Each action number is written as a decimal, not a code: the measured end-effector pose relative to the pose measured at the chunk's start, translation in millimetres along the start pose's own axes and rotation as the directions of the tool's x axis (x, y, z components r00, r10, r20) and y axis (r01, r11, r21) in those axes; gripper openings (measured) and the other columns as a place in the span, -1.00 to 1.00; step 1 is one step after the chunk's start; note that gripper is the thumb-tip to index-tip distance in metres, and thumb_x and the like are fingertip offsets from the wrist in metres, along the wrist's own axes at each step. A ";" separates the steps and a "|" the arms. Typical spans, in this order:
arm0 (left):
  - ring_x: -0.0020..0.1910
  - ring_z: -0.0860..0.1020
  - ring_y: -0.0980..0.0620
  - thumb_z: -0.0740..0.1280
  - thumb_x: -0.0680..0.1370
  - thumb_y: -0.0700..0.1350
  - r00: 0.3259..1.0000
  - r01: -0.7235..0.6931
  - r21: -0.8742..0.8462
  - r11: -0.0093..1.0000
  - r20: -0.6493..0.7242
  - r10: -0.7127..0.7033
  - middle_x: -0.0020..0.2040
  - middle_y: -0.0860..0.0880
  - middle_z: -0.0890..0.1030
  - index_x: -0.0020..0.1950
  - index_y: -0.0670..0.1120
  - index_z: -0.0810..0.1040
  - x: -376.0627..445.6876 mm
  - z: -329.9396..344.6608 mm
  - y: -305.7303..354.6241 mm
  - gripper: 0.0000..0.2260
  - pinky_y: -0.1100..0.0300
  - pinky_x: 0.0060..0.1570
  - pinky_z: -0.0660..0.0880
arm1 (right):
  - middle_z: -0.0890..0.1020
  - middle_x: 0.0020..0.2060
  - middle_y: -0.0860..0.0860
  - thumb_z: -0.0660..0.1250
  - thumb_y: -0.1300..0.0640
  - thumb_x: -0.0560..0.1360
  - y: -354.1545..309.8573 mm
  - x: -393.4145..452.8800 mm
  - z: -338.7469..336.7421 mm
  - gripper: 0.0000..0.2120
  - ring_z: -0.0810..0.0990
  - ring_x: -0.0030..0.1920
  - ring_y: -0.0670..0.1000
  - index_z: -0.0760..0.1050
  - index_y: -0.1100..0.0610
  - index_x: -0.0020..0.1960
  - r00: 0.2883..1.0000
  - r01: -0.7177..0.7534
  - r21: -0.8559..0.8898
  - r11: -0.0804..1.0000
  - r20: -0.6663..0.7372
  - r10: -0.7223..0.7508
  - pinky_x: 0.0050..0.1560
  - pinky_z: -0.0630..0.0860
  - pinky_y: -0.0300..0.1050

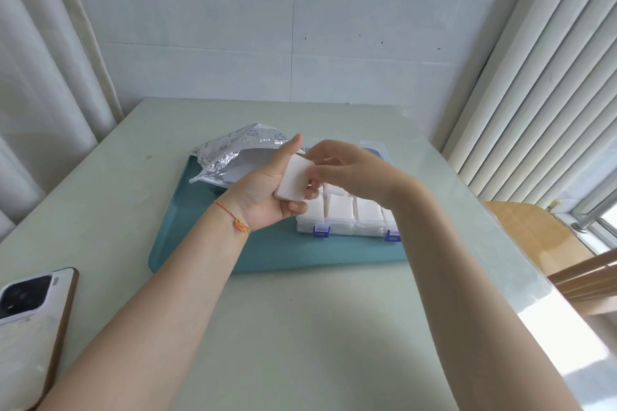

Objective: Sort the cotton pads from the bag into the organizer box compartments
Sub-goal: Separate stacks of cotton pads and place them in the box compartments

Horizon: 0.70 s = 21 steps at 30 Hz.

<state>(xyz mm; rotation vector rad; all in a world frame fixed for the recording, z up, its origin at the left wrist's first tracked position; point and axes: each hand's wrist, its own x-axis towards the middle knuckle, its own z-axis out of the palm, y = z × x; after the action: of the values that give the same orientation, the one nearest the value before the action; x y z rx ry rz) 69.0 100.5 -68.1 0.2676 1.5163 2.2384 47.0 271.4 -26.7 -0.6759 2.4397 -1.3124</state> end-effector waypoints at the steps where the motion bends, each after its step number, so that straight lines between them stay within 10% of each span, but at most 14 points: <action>1: -0.34 0.40 0.08 0.28 0.46 0.34 1.000 0.007 0.016 1.000 0.006 -0.007 -0.27 -0.01 0.46 -0.05 -0.04 0.55 2.2 3.6 -0.5 -0.56 0.29 -0.47 0.17 | 0.67 -0.15 -0.09 0.32 0.13 0.57 1.8 -0.8 -0.6 -0.83 0.59 -0.19 -0.24 0.54 0.12 0.15 1.000 -0.012 -0.011 1.000 -0.007 0.012 -0.14 0.42 -0.34; 8: -0.15 0.61 -0.08 0.11 0.50 0.40 0.996 0.063 0.174 0.983 -0.069 -0.051 -0.06 -0.17 0.62 0.14 -0.11 0.56 21.2 42.7 -0.1 -0.37 0.17 -0.32 0.51 | 0.61 -0.21 -0.01 0.38 0.15 0.52 30.8 -19.6 -28.0 -0.95 0.57 -0.15 -0.02 0.56 0.13 -0.08 0.970 0.001 0.196 0.981 -0.239 0.046 0.01 0.52 -0.02; 13: -0.19 0.59 -0.04 0.18 0.63 0.17 0.904 0.095 0.478 0.873 -0.409 0.125 -0.10 -0.15 0.59 0.07 -0.13 0.52 38.8 64.3 -9.6 -0.63 0.10 -0.27 0.53 | 0.67 -0.20 0.05 0.40 0.20 0.51 61.4 -42.5 -62.2 -0.87 0.63 -0.32 -0.11 0.57 0.24 0.02 0.886 -0.077 0.231 0.970 -0.430 0.173 -0.29 0.43 -0.21; 21: -0.12 0.61 -0.07 0.22 0.58 0.00 0.937 0.119 0.702 0.702 -0.314 0.155 -0.09 -0.10 0.68 -0.10 -0.09 0.58 67.9 86.6 -36.7 -0.78 0.04 0.06 0.53 | 0.55 -0.29 -0.04 0.41 0.16 0.53 94.4 -58.0 -75.1 -0.87 0.41 -0.55 -0.25 0.60 0.14 0.07 0.894 -0.247 0.014 0.969 -0.382 0.233 -0.57 0.22 -0.46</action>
<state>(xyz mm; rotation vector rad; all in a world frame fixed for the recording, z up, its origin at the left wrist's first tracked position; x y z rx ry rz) 50.3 214.8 -73.5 0.0937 2.5633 1.6397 36.7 399.8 -63.3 -0.1172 2.7431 -1.4075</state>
